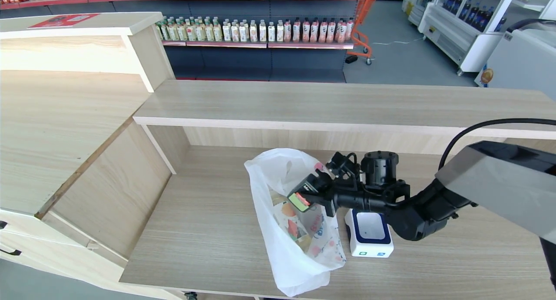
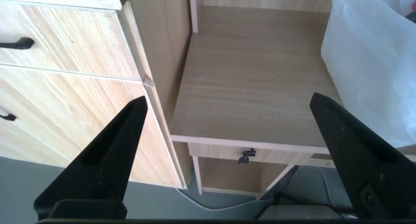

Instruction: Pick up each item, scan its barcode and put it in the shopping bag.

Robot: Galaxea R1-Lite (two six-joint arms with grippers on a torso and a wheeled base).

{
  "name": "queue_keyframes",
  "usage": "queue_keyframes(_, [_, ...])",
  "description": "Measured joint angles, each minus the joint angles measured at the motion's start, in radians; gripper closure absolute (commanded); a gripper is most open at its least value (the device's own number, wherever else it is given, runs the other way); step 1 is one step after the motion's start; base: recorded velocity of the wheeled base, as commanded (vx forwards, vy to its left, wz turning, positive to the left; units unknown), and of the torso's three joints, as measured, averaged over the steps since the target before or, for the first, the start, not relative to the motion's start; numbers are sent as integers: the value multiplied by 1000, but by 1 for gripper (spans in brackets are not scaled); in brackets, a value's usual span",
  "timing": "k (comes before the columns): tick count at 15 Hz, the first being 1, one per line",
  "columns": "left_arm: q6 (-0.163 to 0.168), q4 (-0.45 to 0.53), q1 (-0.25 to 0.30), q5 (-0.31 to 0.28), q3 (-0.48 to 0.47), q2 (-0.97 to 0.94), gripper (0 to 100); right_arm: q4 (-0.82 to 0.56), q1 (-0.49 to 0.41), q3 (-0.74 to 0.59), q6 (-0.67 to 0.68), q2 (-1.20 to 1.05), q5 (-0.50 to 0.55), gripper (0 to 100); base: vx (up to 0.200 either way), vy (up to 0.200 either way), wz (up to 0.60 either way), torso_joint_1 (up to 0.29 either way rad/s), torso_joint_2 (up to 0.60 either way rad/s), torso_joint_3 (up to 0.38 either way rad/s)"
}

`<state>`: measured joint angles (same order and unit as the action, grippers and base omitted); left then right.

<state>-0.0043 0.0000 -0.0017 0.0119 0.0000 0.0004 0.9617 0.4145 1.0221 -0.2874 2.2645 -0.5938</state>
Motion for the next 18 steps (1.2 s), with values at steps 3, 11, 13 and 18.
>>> queue_keyframes(3, [0, 0, 0, 0, 0, 0, 0, 1, 4, 39, -131, 62, 1, 100, 0, 0, 0, 0, 0, 0])
queue_keyframes(11, [0, 0, 0, 0, 0, 0, 0, -2, -10, 88, -176, 117, 138, 0, 0, 0, 0, 0, 0, 0])
queue_keyframes(13, [0, 0, 0, 0, 0, 0, 0, -6, -13, 87, -158, 113, 127, 0, 0, 0, 0, 0, 0, 0])
queue_keyframes(18, [0, 0, 0, 0, 0, 0, 0, -44, -11, 65, 107, 29, 116, 0, 0, 0, 0, 0, 0, 0])
